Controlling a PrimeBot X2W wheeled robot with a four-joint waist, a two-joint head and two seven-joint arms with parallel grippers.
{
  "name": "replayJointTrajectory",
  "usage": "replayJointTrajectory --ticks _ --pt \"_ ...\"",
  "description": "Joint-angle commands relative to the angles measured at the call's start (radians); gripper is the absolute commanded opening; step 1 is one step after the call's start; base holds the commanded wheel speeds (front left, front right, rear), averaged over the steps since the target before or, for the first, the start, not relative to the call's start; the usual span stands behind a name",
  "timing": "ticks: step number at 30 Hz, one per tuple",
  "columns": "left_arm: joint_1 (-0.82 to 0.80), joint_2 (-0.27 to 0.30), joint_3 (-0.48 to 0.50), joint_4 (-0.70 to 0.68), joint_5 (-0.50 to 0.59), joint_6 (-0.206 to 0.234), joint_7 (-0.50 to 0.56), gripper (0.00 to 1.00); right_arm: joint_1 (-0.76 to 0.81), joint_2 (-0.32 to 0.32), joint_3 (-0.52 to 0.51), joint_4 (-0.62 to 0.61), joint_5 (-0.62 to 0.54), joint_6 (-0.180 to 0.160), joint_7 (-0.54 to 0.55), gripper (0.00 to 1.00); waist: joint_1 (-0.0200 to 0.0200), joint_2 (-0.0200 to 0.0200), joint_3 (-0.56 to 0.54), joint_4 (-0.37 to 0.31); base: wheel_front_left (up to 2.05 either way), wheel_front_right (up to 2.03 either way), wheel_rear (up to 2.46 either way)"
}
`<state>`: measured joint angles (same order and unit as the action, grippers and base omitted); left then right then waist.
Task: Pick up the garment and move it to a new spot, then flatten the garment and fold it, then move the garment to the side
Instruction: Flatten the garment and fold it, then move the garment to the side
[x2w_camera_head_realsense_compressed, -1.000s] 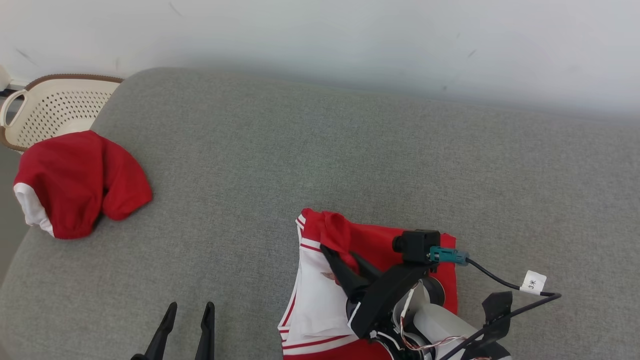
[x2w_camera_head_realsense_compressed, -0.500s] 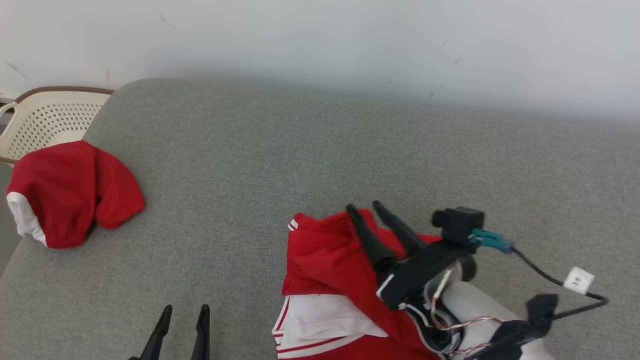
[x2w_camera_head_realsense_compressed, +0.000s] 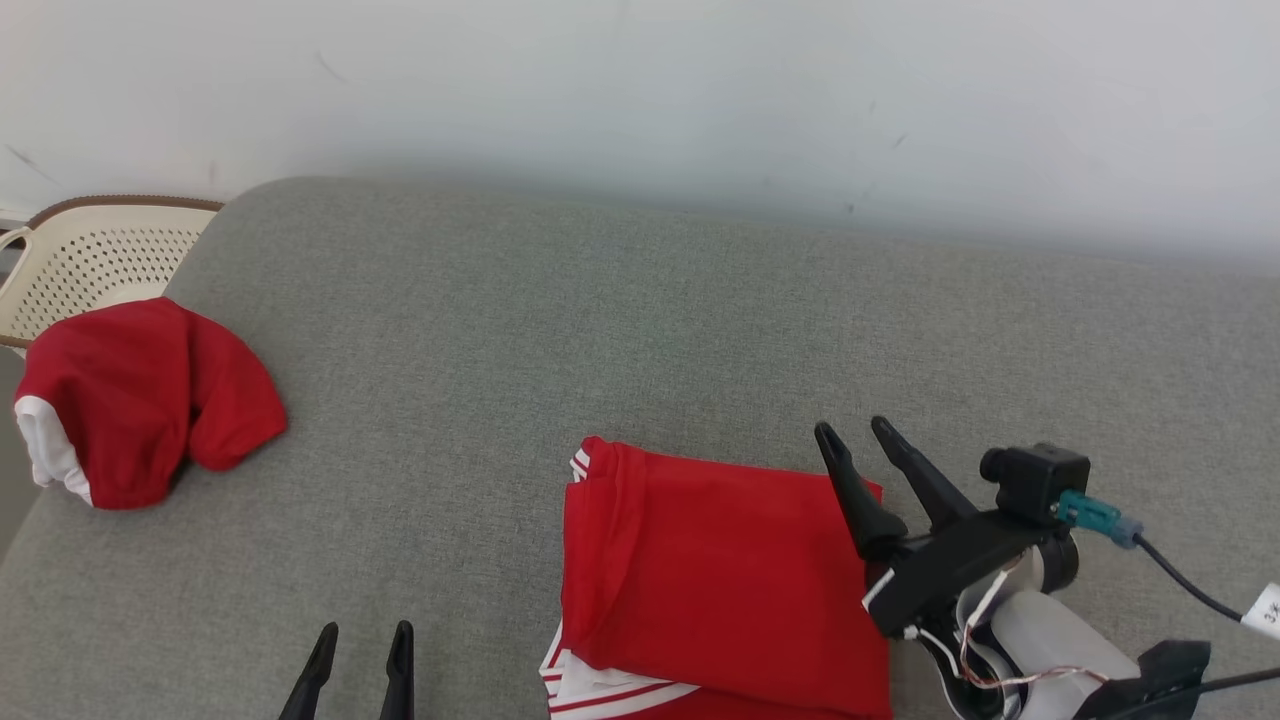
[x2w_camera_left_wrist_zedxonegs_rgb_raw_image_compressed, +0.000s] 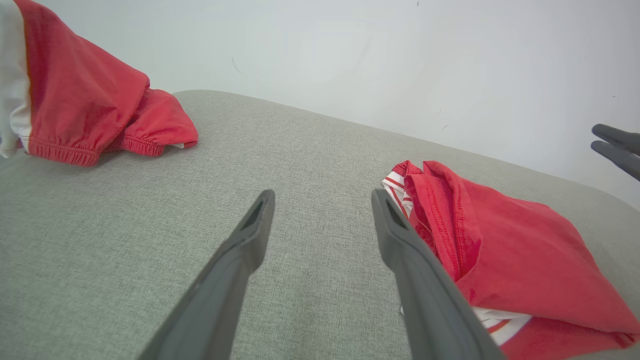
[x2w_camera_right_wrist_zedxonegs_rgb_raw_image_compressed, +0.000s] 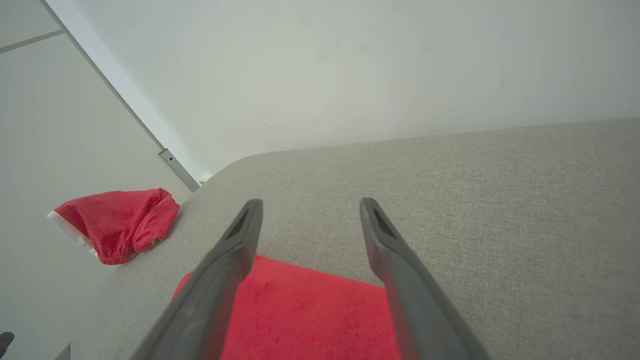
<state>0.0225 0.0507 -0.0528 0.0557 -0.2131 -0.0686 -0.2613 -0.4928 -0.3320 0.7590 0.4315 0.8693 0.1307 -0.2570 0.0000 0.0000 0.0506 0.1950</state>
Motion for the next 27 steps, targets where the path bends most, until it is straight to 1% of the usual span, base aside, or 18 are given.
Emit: replayJointTrajectory --ticks 1,2,9,16,23,27 --pt "0.016 0.001 0.001 -0.002 0.002 0.002 -0.005 1.0 0.021 0.0 -0.011 0.014 -0.04 0.0 -0.006 1.0 0.0 0.0 0.0 0.0 0.0 0.0 0.0" --pt "0.016 0.001 0.002 -0.003 0.001 0.002 -0.005 1.0 0.025 0.001 -0.02 0.023 -0.064 0.0 -0.006 1.0 0.0 0.0 0.0 0.001 0.0 0.0 0.0" --pt "0.022 0.001 0.003 -0.009 0.0 0.004 -0.005 1.0 0.082 0.037 -0.087 0.077 -0.103 0.0 0.012 1.0 0.0 0.0 -0.001 0.005 0.0 0.0 0.0" --pt "0.025 0.001 0.009 -0.017 -0.003 0.007 -0.005 1.0 0.136 0.045 -0.122 0.113 -0.138 0.0 0.061 1.0 0.0 0.0 0.007 -0.001 0.0 0.0 0.0" --pt "0.011 0.001 0.009 -0.018 -0.008 0.008 -0.005 1.0 0.156 0.059 -0.137 0.134 -0.135 0.0 0.138 1.0 0.0 0.0 0.021 -0.009 0.0 0.0 0.0" --pt "0.002 0.001 0.013 -0.015 -0.005 0.005 -0.005 1.0 0.154 0.073 -0.116 0.14 -0.124 0.0 0.181 1.0 0.0 0.0 0.025 -0.007 0.0 0.0 0.0"
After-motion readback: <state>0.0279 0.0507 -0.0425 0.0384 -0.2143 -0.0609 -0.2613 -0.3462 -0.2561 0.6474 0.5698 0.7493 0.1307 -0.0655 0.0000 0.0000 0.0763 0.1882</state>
